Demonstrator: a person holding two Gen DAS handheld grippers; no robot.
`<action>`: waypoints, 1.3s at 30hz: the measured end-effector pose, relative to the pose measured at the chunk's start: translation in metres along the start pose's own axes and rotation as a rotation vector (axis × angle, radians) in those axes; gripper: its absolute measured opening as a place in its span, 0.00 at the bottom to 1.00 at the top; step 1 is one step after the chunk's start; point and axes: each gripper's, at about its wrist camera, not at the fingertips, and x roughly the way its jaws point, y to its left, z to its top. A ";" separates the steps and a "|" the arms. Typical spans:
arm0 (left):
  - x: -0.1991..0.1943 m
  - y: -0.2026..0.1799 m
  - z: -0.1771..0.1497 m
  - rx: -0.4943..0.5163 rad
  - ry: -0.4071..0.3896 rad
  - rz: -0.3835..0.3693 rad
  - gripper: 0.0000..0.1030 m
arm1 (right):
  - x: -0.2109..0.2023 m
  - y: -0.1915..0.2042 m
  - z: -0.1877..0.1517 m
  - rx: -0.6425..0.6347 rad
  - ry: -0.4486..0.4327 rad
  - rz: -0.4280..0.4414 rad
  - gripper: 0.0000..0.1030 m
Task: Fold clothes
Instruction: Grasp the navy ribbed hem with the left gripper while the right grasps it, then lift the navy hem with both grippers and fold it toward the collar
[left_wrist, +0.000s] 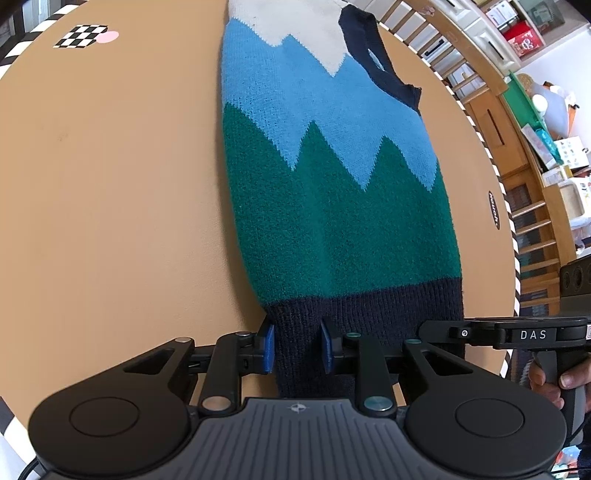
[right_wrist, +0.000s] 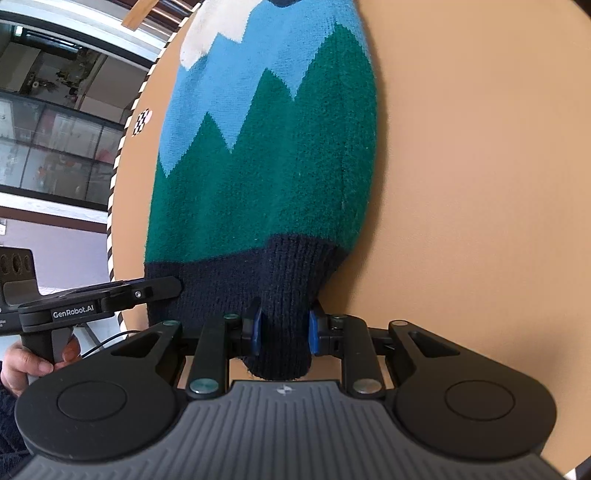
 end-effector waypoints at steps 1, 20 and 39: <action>0.000 0.001 0.000 0.002 0.003 0.004 0.25 | 0.001 0.002 -0.001 0.000 0.001 -0.008 0.23; -0.002 -0.020 -0.001 0.102 0.015 0.182 0.25 | 0.010 0.037 -0.021 -0.034 -0.004 -0.141 0.23; -0.071 0.010 -0.022 0.313 0.035 0.076 0.22 | -0.009 0.102 -0.116 0.060 -0.176 -0.156 0.22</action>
